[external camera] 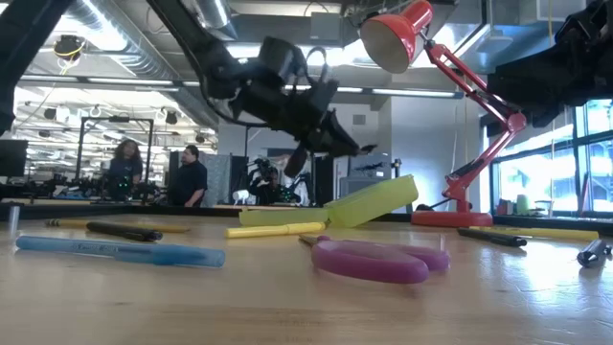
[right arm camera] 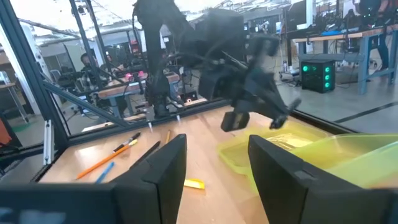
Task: Pick & place school supplies into a supply box
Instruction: Put the black pen into the yellow supply box
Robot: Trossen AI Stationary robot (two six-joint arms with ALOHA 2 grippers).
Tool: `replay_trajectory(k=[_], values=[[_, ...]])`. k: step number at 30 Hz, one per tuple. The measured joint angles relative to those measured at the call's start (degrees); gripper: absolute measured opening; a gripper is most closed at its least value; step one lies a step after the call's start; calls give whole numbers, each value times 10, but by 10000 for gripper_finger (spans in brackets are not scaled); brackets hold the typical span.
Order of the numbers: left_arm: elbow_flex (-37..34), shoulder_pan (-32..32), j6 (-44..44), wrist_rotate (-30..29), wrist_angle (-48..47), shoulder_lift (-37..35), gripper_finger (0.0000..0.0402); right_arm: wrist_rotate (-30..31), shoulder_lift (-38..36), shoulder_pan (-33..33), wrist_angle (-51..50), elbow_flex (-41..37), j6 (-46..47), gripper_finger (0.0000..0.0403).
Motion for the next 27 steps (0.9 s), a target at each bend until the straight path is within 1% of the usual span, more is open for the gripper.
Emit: replay_trajectory(k=[2, 4, 8, 13, 16, 19, 27], values=[[15, 7, -35, 42, -18, 12, 25, 0, 0, 0, 0, 0, -6, 177], [31, 11, -44, 77, -35, 19, 25, 0, 0, 0, 0, 0, -12, 177], [74, 11, -60, 101, -71, 34, 25, 0, 0, 0, 0, 0, -14, 177], [142, 16, -67, 163, -187, 58, 25, 0, 0, 0, 0, 0, -14, 177], [168, 16, -60, 159, -234, 71, 25, 0, 0, 0, 0, 0, -14, 177], [179, 18, -66, 158, -252, 78, 24, 0, 0, 0, 0, 0, -14, 177], [180, 21, -181, 148, -252, 85, 24, 0, 0, 0, 0, 0, -13, 177]])
